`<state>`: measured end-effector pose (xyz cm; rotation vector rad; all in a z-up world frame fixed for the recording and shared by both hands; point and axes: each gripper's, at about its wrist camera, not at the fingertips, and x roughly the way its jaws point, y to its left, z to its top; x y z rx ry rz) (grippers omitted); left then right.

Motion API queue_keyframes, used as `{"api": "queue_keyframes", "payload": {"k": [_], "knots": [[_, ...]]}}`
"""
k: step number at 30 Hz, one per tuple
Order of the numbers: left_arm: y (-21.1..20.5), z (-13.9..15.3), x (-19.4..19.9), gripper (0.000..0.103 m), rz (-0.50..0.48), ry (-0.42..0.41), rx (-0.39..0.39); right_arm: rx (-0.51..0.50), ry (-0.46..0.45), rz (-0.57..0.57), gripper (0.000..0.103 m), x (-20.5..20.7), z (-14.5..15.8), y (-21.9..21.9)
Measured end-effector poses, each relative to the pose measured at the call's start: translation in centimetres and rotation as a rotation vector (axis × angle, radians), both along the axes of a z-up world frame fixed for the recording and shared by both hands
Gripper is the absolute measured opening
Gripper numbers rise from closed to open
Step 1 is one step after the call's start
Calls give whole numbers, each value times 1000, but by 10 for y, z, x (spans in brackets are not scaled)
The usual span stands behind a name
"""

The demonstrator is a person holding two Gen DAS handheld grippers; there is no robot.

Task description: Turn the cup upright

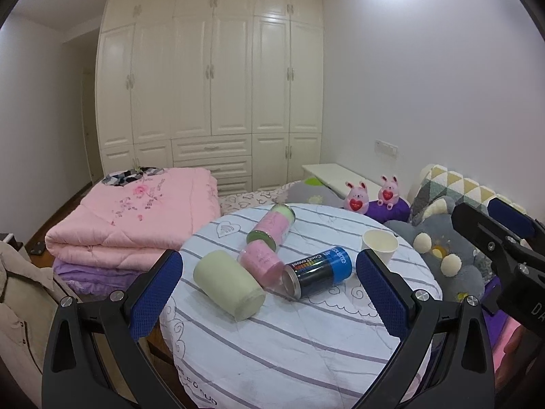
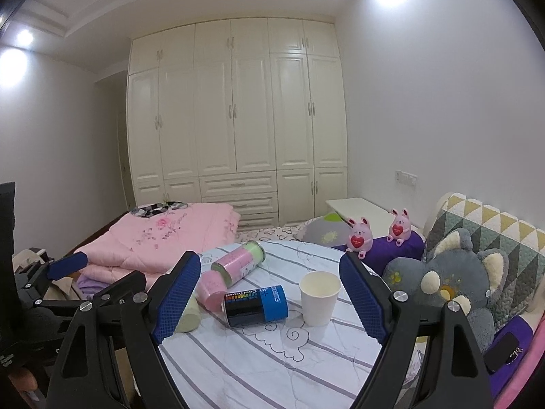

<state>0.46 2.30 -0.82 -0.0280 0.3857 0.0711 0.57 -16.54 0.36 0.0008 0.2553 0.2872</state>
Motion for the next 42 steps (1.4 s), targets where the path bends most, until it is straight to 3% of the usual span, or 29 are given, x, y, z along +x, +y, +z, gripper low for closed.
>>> {"api": "queue_keyframes", "payload": {"k": [22, 42], "knots": [[-15, -2, 3, 103, -12, -17, 43, -6, 45, -9, 85, 10, -4, 0], [-20, -11, 13, 103, -17, 25, 52, -6, 76, -22, 85, 14, -11, -3]]}}
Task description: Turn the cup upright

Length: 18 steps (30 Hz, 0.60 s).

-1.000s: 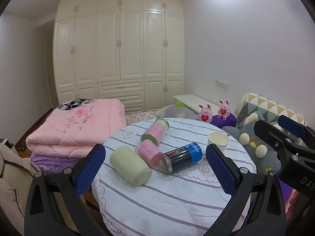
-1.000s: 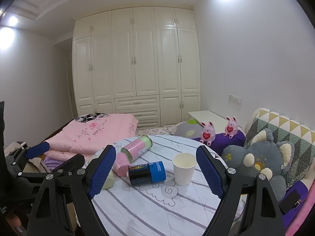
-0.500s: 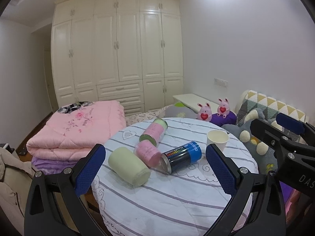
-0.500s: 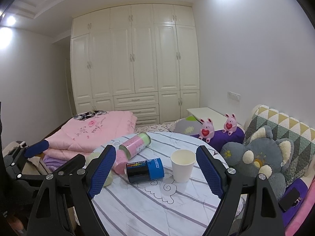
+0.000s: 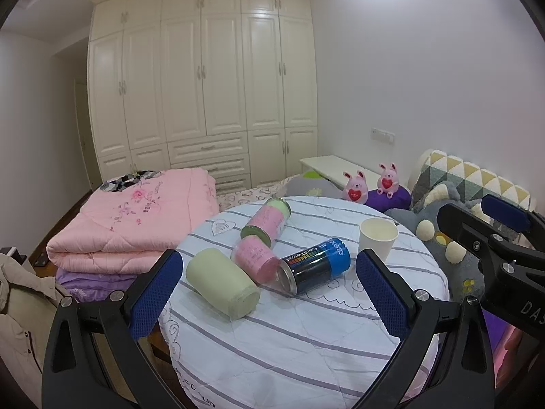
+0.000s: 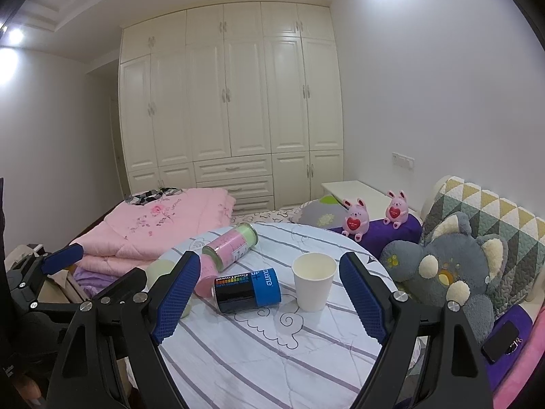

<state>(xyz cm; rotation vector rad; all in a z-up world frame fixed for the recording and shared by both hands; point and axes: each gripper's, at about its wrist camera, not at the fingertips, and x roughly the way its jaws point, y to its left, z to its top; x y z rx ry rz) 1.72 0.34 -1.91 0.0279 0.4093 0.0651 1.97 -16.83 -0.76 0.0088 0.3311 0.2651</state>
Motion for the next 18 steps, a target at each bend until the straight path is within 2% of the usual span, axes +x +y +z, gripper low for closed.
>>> {"api": "queue_keyframes", "payload": {"k": [18], "knots": [[-6, -6, 10, 103, -2, 6, 25, 8, 33, 2, 85, 8, -6, -4]]}}
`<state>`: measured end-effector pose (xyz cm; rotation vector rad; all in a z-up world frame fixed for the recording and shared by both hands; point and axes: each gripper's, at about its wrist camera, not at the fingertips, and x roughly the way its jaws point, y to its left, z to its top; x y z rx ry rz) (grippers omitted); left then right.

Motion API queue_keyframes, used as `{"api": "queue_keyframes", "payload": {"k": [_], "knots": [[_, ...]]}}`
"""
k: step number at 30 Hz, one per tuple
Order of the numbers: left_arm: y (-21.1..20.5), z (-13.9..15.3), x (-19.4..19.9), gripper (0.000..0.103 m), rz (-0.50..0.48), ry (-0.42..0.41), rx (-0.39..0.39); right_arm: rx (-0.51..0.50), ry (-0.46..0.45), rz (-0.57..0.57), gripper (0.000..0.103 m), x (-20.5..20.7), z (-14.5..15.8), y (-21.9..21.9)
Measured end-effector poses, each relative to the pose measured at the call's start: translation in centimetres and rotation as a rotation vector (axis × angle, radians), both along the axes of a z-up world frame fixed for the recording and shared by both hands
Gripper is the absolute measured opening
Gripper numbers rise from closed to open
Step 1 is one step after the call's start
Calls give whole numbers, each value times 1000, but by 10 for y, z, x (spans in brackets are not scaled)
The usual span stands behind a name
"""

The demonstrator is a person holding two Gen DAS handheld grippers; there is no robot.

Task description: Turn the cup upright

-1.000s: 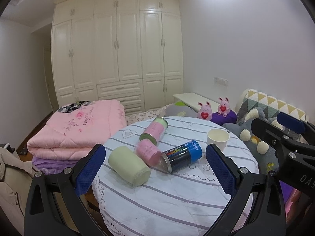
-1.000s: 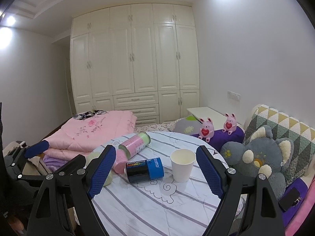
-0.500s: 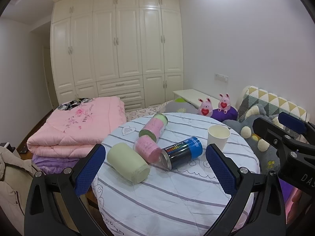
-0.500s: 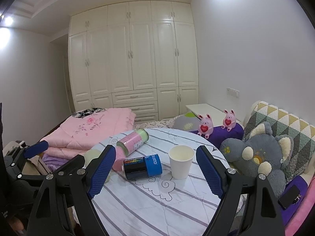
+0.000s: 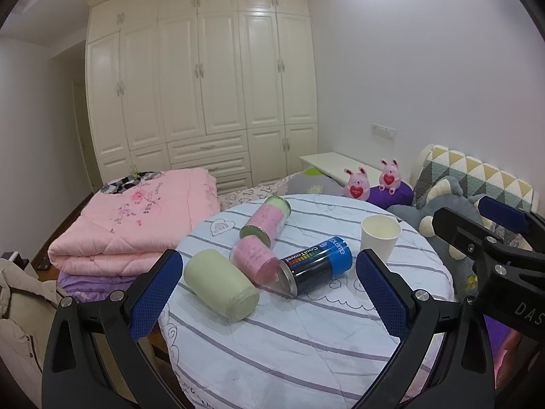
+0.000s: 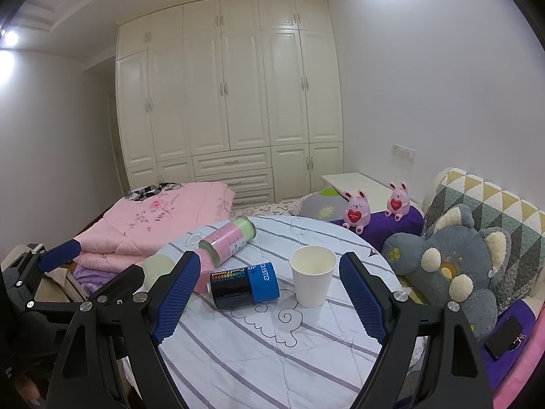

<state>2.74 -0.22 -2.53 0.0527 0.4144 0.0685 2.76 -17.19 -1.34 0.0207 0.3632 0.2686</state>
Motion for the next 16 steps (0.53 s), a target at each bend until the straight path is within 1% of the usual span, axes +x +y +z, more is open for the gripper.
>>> {"api": "queue_keyframes", "payload": {"k": [10, 16], "knots": [[0, -1, 9, 103, 13, -3, 2, 9, 0, -8, 85, 9, -2, -4], [0, -4, 18, 103, 20, 18, -4, 22, 22, -17, 85, 21, -10, -9]]}}
